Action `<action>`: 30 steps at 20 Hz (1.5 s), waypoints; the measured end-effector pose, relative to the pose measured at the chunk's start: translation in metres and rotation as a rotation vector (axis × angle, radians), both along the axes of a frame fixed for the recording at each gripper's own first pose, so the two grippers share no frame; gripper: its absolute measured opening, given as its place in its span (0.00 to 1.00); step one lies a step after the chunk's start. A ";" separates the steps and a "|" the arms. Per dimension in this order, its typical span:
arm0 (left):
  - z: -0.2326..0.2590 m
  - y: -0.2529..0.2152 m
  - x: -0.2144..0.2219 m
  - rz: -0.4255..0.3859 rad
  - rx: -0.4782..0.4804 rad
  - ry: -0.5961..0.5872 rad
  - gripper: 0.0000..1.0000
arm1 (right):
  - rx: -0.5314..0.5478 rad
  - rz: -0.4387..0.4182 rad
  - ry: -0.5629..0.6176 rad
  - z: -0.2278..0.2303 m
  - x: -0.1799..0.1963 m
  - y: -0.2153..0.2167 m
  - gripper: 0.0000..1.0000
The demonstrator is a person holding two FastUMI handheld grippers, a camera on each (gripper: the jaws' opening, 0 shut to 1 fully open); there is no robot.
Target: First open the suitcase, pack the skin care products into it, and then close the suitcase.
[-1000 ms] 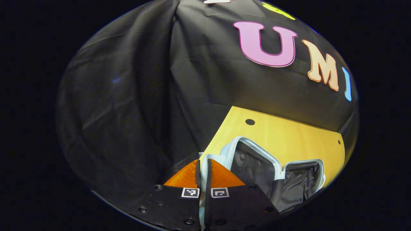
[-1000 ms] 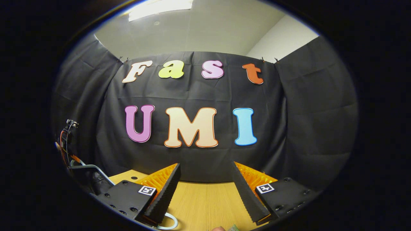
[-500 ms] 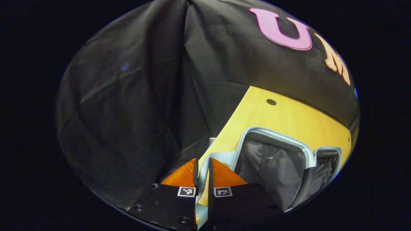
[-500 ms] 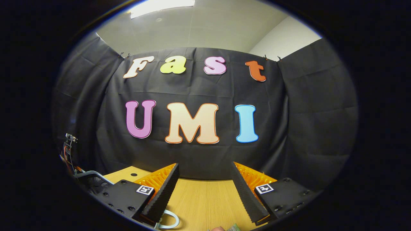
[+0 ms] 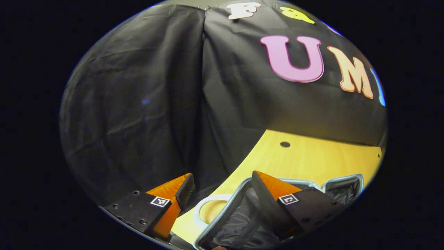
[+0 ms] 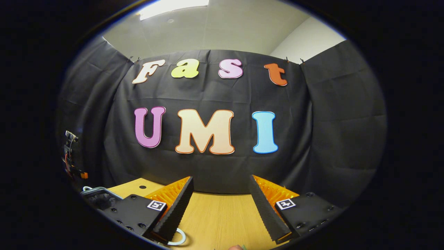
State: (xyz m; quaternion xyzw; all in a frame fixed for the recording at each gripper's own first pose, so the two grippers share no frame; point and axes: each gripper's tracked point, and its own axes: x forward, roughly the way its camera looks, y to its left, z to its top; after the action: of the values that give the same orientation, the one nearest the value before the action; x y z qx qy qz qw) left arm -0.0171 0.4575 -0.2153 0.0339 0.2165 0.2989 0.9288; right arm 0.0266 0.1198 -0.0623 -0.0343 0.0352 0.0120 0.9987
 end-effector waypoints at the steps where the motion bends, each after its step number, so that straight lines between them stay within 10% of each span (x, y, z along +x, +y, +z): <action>1: 0.017 -0.013 -0.001 -0.008 0.015 -0.028 0.98 | 0.006 0.005 -0.002 0.001 0.001 -0.004 0.98; 14: 0.148 -0.238 0.027 -0.250 0.024 -0.338 1.00 | -0.004 0.082 0.015 -0.011 -0.018 -0.063 0.99; 30: 0.061 -0.483 0.010 -0.604 -0.175 -0.200 0.94 | 0.039 0.129 0.059 -0.032 -0.029 -0.127 0.98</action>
State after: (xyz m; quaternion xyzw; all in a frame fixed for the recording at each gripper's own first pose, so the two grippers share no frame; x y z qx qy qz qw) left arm -0.0072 -0.0250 -0.1545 -0.0128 0.1291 -0.0077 0.9915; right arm -0.0026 -0.0068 -0.0941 -0.0167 0.0621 0.0782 0.9949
